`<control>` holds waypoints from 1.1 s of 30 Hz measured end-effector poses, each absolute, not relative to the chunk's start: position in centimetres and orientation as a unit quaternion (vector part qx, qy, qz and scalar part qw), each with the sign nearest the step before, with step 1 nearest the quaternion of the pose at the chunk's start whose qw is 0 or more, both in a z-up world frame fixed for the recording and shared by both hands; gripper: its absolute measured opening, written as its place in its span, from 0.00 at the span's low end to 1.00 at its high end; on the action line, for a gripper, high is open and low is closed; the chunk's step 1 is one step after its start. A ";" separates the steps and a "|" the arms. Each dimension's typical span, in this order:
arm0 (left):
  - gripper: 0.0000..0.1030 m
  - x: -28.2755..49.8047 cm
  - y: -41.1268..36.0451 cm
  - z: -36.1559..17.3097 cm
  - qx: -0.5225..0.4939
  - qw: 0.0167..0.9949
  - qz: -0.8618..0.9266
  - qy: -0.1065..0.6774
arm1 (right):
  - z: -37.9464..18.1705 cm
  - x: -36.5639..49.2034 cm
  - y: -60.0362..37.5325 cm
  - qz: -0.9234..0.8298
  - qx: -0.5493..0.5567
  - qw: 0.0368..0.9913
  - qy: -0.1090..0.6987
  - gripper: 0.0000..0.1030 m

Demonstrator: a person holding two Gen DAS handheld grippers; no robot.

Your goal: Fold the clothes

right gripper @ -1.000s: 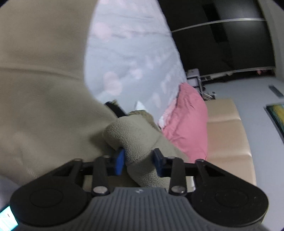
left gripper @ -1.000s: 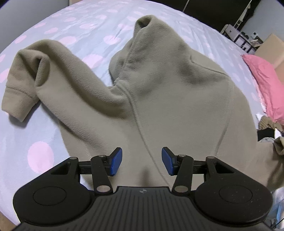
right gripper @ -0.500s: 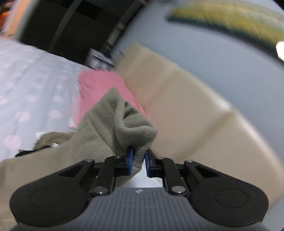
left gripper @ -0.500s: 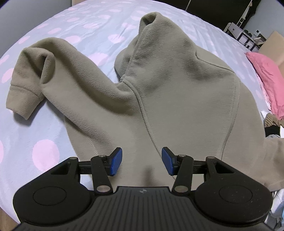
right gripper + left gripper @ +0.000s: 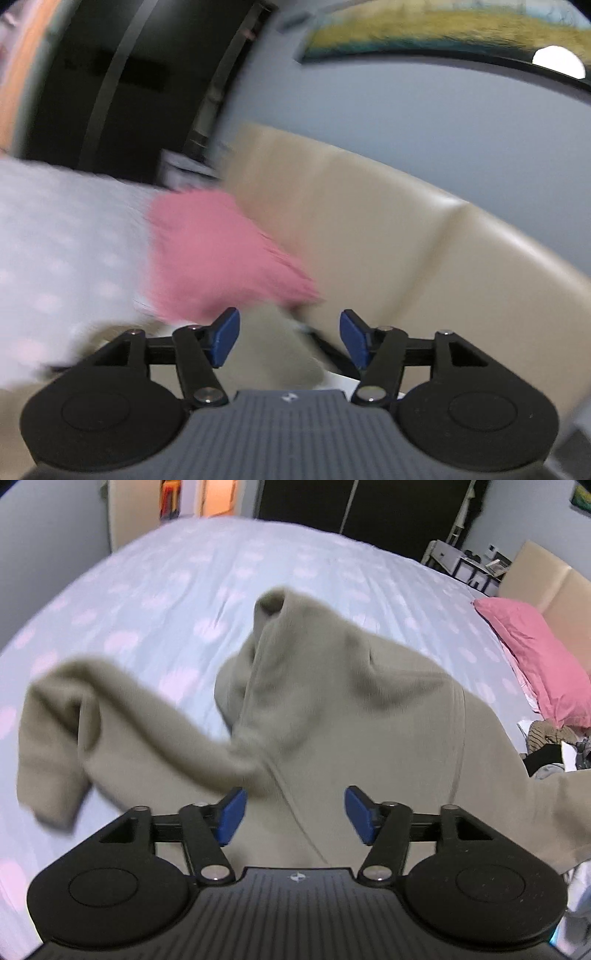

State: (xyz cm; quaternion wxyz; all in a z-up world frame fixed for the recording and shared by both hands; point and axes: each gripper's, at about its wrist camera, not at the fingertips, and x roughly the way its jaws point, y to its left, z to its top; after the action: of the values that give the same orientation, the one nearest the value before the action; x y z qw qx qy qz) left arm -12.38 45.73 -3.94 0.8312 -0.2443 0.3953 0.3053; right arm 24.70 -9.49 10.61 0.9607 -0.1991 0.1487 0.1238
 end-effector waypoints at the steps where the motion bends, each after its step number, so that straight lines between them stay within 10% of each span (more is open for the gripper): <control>1: 0.59 -11.7 46.4 -3.6 -0.242 0.834 0.305 0.392 | 10.2 24.2 -8.1 0.165 -0.188 0.955 0.162 0.67; 17: 0.61 -1.8 58.2 -4.3 -0.306 0.824 0.316 0.356 | -7.7 25.0 17.9 0.466 -0.117 0.770 0.419 0.72; 24: 0.14 -0.7 58.7 -6.1 -0.311 0.823 0.307 0.362 | -10.6 22.3 24.6 0.564 -0.084 0.701 0.428 0.79; 26: 0.12 -1.1 57.9 -5.6 -0.299 0.826 0.308 0.365 | -10.6 21.1 24.9 0.576 -0.096 0.693 0.423 0.67; 27: 0.11 -1.4 57.5 -5.2 -0.294 0.828 0.306 0.367 | -10.5 20.4 24.9 0.580 -0.103 0.690 0.421 0.33; 28: 0.11 -1.9 57.0 -4.6 -0.289 0.829 0.303 0.370 | -10.3 19.7 24.8 0.584 -0.108 0.687 0.418 0.22; 33: 0.10 -6.8 54.0 -1.8 -0.273 0.829 0.281 0.398 | -7.4 16.7 20.8 0.629 -0.109 0.664 0.389 0.10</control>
State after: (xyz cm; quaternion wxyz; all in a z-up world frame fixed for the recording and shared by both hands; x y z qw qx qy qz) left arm -6.80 54.01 -1.82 0.8293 -0.2734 0.3984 0.2807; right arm 16.67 20.85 -7.35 0.6639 -0.1091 0.3893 0.6291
